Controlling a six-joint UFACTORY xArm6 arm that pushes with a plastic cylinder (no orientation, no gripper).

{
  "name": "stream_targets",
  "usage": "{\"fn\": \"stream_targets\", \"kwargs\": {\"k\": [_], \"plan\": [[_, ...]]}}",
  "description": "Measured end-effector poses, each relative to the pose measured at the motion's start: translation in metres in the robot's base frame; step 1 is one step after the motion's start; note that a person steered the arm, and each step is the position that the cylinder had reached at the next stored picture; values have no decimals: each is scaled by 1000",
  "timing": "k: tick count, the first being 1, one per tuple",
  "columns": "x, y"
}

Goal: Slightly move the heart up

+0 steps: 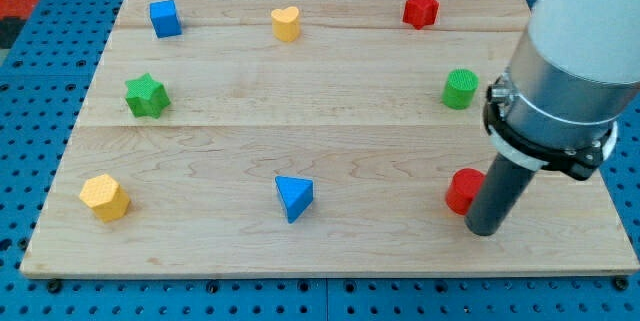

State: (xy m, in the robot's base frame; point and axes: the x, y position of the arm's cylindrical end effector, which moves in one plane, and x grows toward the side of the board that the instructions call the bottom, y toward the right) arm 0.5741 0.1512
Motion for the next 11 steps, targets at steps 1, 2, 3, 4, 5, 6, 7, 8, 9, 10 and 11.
{"fn": "stream_targets", "kwargs": {"k": [1,2,3,4,5,6,7,8,9,10,11], "plan": [[1,32],[14,35],[15,35],[15,35],[16,35],[19,-21],[-31,-58],[-112,-108],[-186,-164],[-238,-180],[-286,-182]]}}
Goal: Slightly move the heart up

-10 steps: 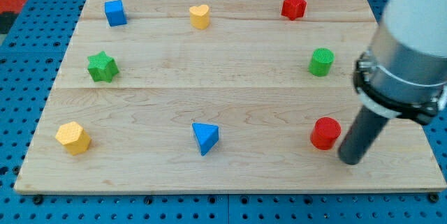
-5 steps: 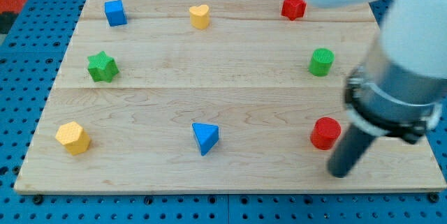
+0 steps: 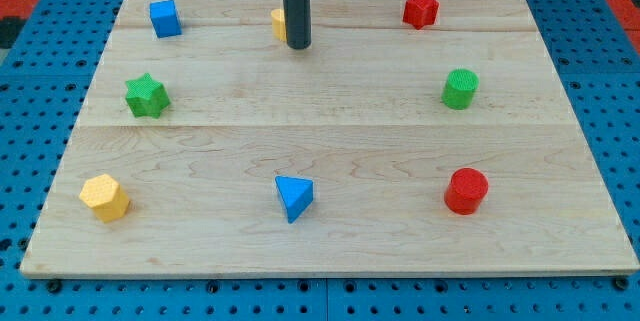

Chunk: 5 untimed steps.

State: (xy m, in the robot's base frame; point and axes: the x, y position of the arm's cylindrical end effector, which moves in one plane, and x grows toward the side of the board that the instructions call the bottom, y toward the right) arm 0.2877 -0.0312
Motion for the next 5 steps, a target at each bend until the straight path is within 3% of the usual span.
{"fn": "stream_targets", "kwargs": {"k": [2,5], "plan": [[-21,7],[-5,32]]}}
